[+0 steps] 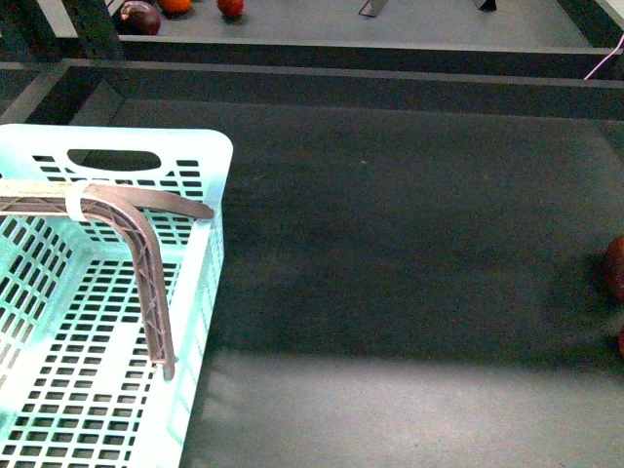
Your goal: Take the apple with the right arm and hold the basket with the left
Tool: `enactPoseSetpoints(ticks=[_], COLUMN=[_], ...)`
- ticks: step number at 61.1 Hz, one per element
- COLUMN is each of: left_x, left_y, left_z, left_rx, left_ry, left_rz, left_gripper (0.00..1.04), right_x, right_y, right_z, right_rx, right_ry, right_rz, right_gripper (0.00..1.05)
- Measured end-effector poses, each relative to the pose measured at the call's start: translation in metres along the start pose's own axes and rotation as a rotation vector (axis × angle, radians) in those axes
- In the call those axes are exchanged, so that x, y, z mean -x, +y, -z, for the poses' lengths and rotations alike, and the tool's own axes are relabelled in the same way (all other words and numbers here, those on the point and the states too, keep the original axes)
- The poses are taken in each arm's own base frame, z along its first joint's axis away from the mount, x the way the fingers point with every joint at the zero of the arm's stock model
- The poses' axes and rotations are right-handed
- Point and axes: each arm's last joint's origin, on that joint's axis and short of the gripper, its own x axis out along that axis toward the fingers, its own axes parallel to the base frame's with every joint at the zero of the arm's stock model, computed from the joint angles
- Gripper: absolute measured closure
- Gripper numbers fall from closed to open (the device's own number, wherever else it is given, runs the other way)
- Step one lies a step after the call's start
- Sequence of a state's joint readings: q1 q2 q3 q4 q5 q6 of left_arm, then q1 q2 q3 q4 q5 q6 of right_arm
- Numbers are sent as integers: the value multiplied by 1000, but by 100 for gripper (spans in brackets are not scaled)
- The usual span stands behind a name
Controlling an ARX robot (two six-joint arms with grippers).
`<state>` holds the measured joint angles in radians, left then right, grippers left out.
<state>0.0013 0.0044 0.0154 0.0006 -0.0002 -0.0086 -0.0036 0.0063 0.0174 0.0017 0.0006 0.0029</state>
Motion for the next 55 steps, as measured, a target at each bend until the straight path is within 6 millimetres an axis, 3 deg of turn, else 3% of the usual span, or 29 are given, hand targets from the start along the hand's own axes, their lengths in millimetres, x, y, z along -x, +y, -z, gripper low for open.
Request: enactPoseSetpoints(ticks=[29,32,37,55], left_x=[0,-1,-8,-37], left_y=[0,-1,-2,1], left_z=[1,1,0,-13], left_rx=[27,187,467,1010], left_ry=[29,230,418,506], left_rz=[16,78,63,-42], left_gripper=[7,7,7,7], right_x=[0,0,0,0], right_y=[0,0,0,0], right_z=[0,0,0,0], right_rx=[0,0,0,0], right_ry=[0,0,0,0], right_rz=[0,0,0,-1], right_gripper=[9,9,9,9])
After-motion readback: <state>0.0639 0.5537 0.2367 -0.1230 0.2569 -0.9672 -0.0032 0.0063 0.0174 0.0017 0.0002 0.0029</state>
